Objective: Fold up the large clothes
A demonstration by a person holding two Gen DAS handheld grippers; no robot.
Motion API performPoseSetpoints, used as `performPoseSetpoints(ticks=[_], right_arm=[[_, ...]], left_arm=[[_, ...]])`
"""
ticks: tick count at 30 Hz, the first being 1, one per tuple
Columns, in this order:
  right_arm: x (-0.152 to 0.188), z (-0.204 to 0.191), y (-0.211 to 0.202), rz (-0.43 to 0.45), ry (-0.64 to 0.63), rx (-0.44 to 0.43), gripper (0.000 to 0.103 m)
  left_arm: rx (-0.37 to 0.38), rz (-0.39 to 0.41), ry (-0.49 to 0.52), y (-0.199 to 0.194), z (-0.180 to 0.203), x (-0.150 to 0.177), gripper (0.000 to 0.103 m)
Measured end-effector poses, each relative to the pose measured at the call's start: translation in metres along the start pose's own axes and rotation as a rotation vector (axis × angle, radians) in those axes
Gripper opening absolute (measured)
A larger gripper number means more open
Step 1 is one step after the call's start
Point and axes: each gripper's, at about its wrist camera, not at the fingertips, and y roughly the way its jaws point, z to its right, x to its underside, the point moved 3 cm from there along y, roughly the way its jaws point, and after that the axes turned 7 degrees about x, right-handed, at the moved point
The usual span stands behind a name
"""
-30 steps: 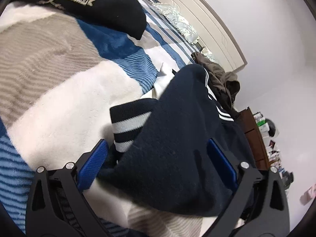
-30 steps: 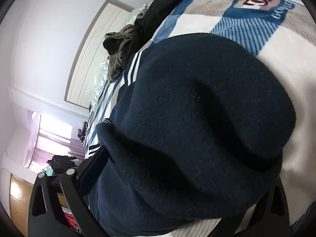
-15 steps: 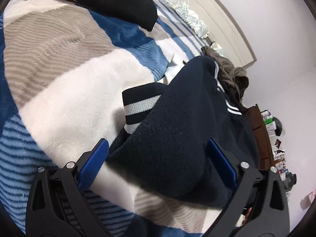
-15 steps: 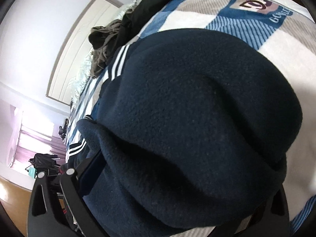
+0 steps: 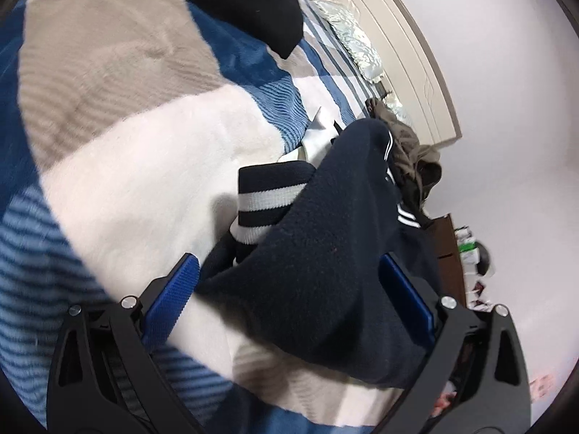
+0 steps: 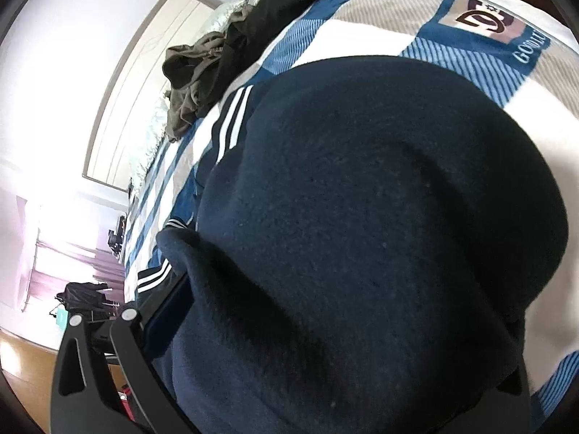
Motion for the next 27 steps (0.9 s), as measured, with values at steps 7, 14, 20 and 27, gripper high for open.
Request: performPoseSetpoints(ticks=[7,14,20,27], right_arm=[[0.006,0.001,0.004,0.023,-0.002,0.022,0.099],[0.009,0.003,0.004,0.017,-0.019,0.007,0.099],[0.01,0.007,0.003,0.016,-0.029,-0.009,0.099],[0.006,0.013,0.005,-0.006,-0.032,-0.058,0.099]], left_arm=[[-0.017,0.011,-0.065,-0.013,-0.001,0.009,0.097],[0.027,0.082,-0.112,-0.031,-0.01,0.021,0.096],[0.051,0.142,-0.149,-0.029,-0.016,0.021,0.097],[0.07,0.152,-0.122,-0.016,-0.011,0.016,0.097]])
